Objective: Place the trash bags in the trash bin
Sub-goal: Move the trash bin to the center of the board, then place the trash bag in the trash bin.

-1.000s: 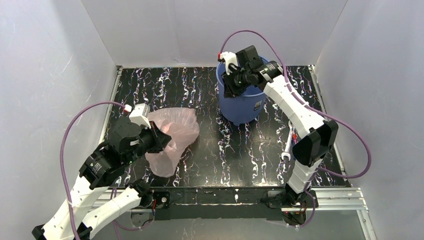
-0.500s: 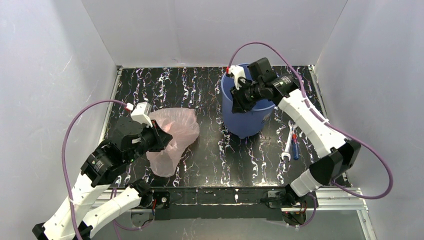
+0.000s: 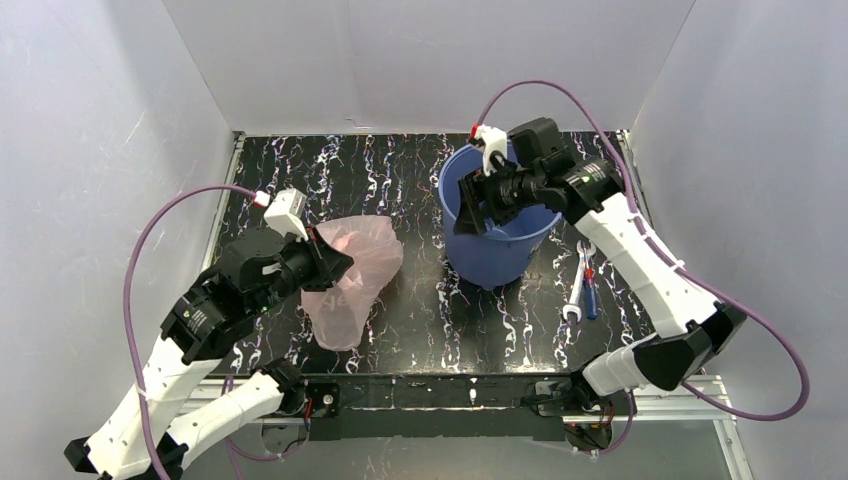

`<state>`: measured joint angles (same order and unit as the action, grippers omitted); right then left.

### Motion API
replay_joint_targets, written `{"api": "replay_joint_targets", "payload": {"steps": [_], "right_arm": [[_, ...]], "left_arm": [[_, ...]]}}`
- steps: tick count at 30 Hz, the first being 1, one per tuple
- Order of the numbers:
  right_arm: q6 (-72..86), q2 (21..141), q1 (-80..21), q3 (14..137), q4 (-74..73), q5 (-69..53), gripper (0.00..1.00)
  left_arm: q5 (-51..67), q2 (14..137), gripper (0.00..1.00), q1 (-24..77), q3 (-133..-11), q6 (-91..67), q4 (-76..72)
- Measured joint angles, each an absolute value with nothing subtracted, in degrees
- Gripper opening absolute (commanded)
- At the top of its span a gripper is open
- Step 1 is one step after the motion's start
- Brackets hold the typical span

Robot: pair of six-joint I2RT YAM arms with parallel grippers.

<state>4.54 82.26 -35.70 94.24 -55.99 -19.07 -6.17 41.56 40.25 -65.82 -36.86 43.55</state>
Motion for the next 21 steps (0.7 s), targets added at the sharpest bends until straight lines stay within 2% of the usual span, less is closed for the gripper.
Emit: {"api": "replay_joint_targets", "payload": {"steps": [8,11,16,21], "right_arm": [[11.49,74.02,-35.81,95.92,-43.83,-22.81,0.81],[12.03,71.9,-39.2,95.92,-39.92,-23.75,0.8],[8.67,74.3,-58.87,96.31,-38.46,-14.61,0.8],[4.38,76.09,-73.19,91.7,-34.44,-1.69,0.83]], "left_arm": [[-5.3,41.56,0.0,40.25,-71.02,-37.26,43.46],[-5.43,41.6,0.0,40.25,-72.62,-37.78,43.42],[-6.72,43.97,0.0,40.25,-76.88,-39.72,44.12],[-8.73,47.46,0.0,40.23,-82.02,-42.54,44.56]]}}
